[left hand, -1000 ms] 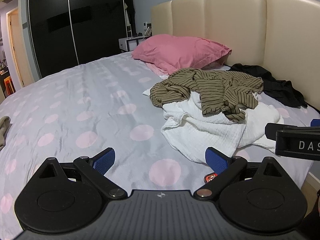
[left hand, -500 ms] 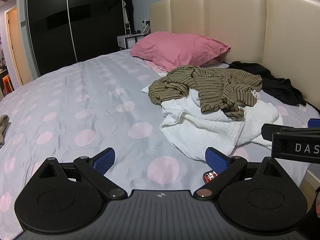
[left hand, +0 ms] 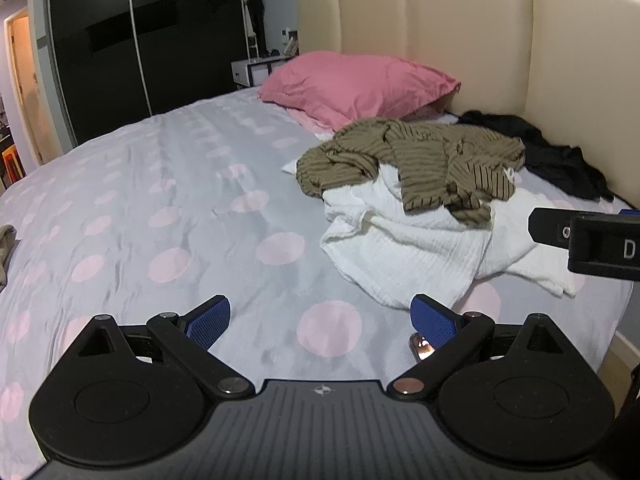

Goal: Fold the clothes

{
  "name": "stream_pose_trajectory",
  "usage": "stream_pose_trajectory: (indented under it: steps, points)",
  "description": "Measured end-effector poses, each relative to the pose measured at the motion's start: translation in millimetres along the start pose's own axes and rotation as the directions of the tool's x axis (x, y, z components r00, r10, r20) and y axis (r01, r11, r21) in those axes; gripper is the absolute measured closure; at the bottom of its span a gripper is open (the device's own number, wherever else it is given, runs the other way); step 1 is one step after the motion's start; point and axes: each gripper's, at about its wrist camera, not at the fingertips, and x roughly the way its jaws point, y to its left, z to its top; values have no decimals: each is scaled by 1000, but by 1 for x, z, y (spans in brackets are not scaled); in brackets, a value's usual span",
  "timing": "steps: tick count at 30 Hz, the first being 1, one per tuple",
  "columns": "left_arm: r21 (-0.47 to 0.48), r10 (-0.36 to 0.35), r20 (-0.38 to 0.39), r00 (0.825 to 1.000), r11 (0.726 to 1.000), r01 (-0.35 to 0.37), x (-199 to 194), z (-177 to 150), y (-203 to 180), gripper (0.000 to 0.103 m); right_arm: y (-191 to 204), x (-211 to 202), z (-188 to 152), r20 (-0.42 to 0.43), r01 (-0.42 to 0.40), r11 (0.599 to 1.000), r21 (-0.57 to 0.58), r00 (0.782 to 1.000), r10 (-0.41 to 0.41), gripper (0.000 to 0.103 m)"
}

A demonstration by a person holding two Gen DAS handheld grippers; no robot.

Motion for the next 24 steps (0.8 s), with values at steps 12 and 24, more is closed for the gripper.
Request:
stream_pose_trajectory:
  steps: [12, 24]
  points:
    - [34, -45, -123, 991, 998, 50, 24, 5, 8, 5, 0, 37, 19, -217, -32, 999, -26, 976, 25, 1]
    - [7, -60, -190, 980, 998, 63, 55, 8, 30, 8, -11, 136, 68, -321, -81, 989, -126, 946, 36, 23]
